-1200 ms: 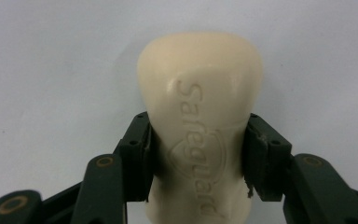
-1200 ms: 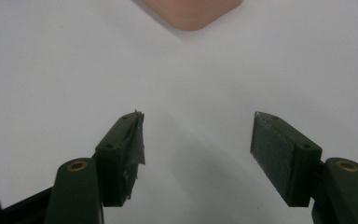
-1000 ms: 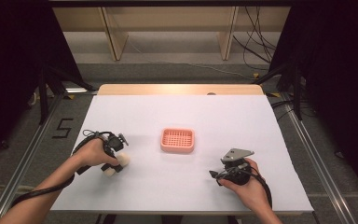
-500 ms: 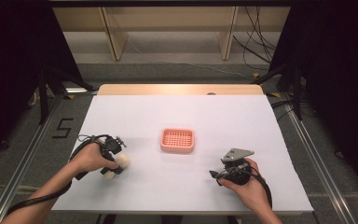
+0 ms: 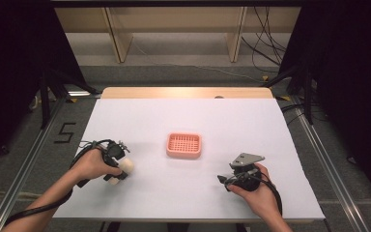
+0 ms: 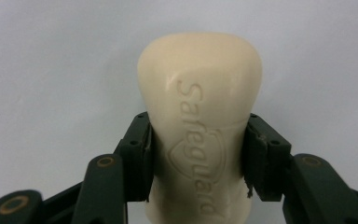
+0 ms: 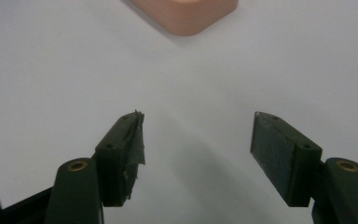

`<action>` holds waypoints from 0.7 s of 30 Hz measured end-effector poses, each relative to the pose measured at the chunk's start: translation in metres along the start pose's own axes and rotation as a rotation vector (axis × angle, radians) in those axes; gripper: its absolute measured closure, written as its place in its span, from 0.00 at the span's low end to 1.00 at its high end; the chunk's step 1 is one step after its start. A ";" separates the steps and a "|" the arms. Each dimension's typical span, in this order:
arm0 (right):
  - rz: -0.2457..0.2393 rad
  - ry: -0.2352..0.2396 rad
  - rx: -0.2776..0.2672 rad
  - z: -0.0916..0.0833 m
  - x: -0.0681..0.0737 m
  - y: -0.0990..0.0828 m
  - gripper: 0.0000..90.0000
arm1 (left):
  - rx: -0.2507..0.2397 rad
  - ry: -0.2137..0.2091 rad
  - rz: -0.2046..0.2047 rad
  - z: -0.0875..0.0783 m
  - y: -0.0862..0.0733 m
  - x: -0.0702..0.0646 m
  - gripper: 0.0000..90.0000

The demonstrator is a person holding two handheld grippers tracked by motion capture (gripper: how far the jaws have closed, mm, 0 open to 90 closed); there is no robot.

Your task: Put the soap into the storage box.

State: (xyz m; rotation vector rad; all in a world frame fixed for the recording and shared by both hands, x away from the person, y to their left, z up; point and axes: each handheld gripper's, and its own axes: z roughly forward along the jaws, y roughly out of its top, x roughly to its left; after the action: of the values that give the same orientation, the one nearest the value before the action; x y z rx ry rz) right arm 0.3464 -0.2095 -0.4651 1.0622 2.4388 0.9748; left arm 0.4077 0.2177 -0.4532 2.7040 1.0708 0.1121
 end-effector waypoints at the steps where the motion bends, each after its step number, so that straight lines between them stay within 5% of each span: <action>1: 0.004 0.002 0.001 0.000 0.000 0.000 0.39 | 0.002 0.002 0.004 -0.003 0.000 0.000 0.55; 21: 0.006 -0.003 -0.008 -0.001 -0.001 0.000 0.39 | -0.100 0.024 0.001 -0.013 0.001 -0.002 0.55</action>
State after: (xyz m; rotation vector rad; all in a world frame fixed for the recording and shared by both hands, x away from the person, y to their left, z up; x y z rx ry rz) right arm 0.3468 -0.2104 -0.4645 1.0688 2.4292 0.9834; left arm 0.4052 0.2183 -0.4401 2.6205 1.0419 0.1929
